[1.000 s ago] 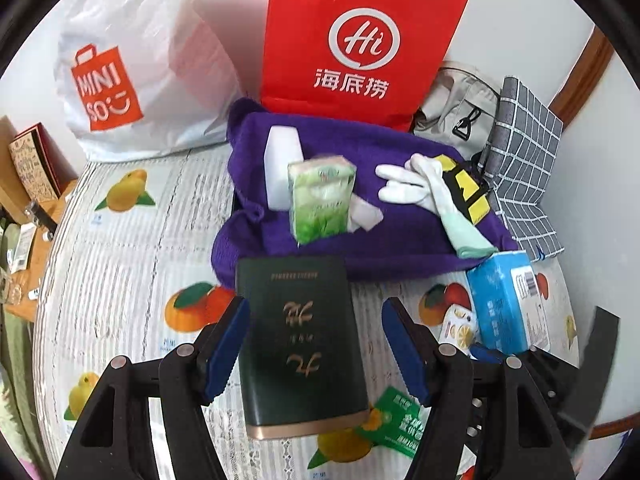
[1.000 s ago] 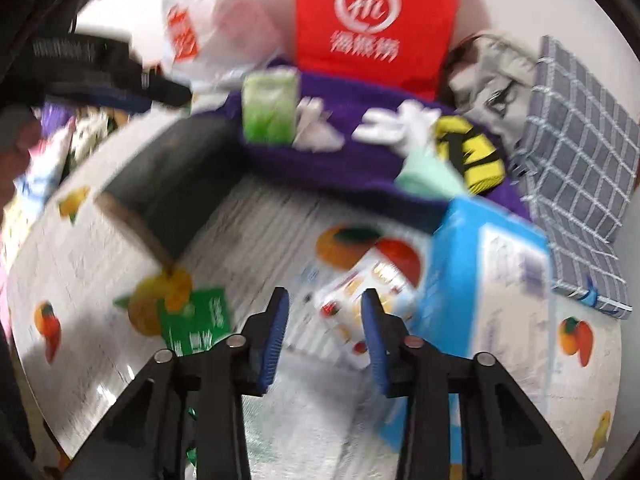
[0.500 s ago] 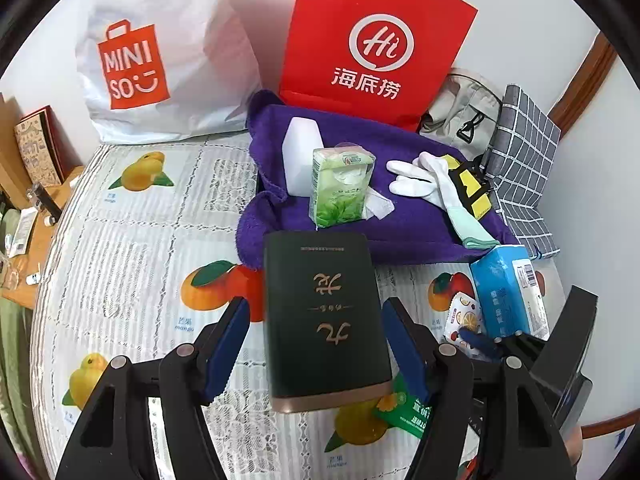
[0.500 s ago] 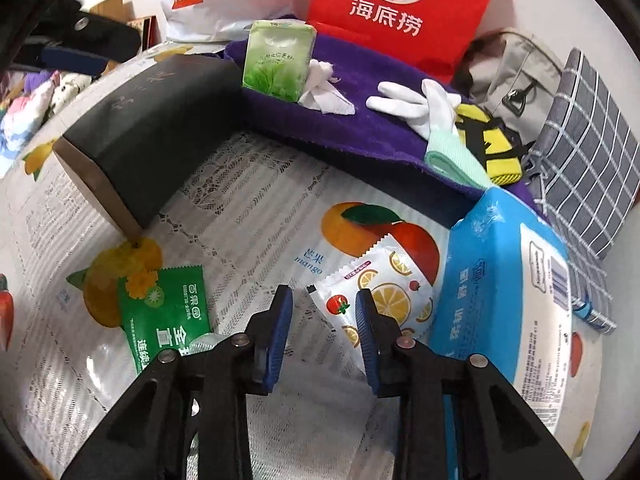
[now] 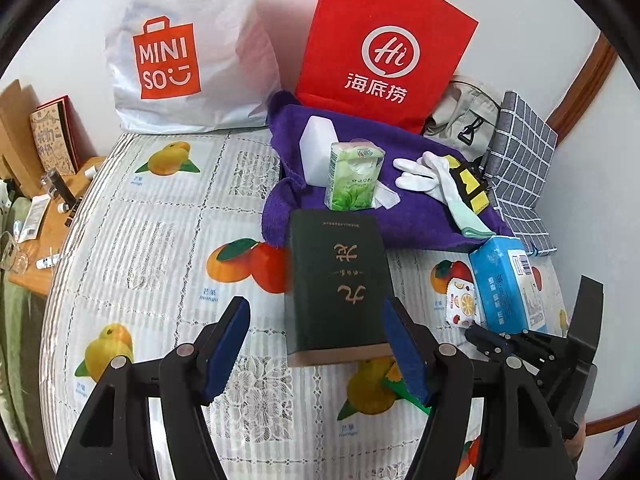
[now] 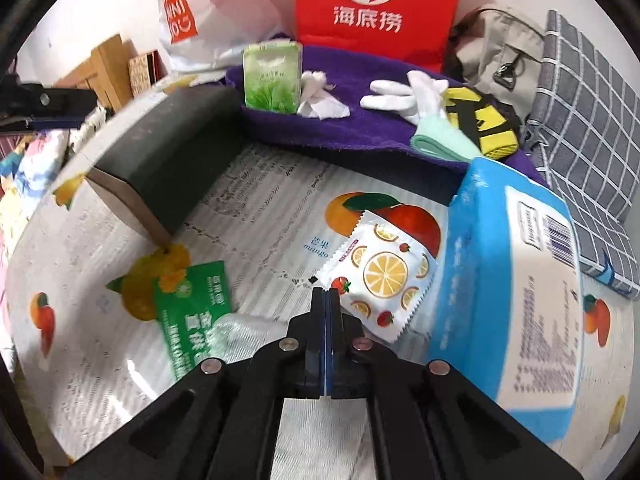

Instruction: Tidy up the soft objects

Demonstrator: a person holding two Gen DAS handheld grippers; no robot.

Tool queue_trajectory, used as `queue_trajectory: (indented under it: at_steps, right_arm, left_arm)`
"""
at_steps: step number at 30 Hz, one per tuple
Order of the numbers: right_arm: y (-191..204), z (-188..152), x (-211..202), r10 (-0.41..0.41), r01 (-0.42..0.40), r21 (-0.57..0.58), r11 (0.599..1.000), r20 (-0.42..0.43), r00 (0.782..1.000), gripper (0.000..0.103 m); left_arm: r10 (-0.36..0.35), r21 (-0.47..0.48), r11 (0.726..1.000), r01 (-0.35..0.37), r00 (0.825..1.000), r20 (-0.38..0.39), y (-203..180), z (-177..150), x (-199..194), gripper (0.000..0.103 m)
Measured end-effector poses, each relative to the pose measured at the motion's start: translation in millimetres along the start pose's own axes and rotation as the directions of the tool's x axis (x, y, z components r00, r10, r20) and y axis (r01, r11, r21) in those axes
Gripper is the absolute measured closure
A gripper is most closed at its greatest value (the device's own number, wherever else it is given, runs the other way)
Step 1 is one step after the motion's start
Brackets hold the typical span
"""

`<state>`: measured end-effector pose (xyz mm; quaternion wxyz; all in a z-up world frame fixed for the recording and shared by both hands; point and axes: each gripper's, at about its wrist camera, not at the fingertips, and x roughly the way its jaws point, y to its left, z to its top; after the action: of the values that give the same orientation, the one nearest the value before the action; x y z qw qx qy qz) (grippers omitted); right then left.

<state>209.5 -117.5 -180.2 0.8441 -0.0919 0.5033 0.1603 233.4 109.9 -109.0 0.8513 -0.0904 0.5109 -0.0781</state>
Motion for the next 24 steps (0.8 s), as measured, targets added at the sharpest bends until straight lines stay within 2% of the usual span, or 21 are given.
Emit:
queue_trajectory:
  at_steps: [3,5,8,10,16,18,20,21,22,24]
  right_arm:
    - [1.9,-2.4,-6.8,0.017,-0.017,-0.006,1.000,0.001,1.000,0.103]
    - [6.3,-2.6,-5.9,-0.001,0.001,-0.025,1.000,-0.010,1.000,0.102]
    - [13.7,-0.5,0.3,-0.047,0.047,-0.068,0.997,0.005,0.999,0.084]
    - [14.2,1.2,5.9,-0.060,0.060,-0.074,0.995,0.004,0.998,0.066]
    - [17.9,9.0,19.4,-0.106,0.106,-0.075,0.992,0.005,0.994,0.054]
    - [20.8,9.7,24.7,-0.144,0.143,-0.088,0.986,-0.005,0.990,0.054]
    - [20.7,9.1,25.0,-0.147,0.146,-0.084,0.986,-0.008,0.989,0.057]
    - [19.7,9.0,24.9,-0.133,0.132,-0.078,0.988,-0.016,0.991,0.072]
    - [16.3,8.4,25.5,-0.090,0.089,-0.053,0.995,-0.033,0.995,0.092]
    - [10.3,8.6,25.5,-0.051,0.050,-0.015,0.999,-0.038,0.998,0.098]
  left_arm:
    - [-0.010,0.005,1.000,0.010,1.000,0.003,-2.3,-3.5,-3.2,0.036]
    - [-0.014,0.015,1.000,0.014,1.000,0.004,-4.4,-5.7,-4.8,0.036]
    - [-0.020,0.018,1.000,0.019,1.000,0.005,-5.2,-7.6,-6.0,0.036]
    - [-0.024,0.021,0.999,0.024,1.000,0.006,-5.5,-8.6,-6.0,0.036]
    - [-0.077,0.020,0.997,0.077,0.997,-0.014,-5.2,-8.4,1.1,0.036]
    - [-0.079,0.022,0.997,0.080,0.997,-0.013,-5.4,-8.8,2.1,0.036]
    - [-0.084,0.024,0.996,0.084,0.996,-0.014,-5.7,-9.6,2.9,0.036]
    - [-0.085,0.024,0.996,0.086,0.996,-0.014,-5.1,-10.3,3.1,0.036]
    - [-0.085,0.024,0.996,0.086,0.996,-0.015,-4.4,-10.6,3.5,0.036]
    - [-0.086,0.019,0.996,0.086,0.996,-0.017,-2.3,-11.5,4.1,0.036]
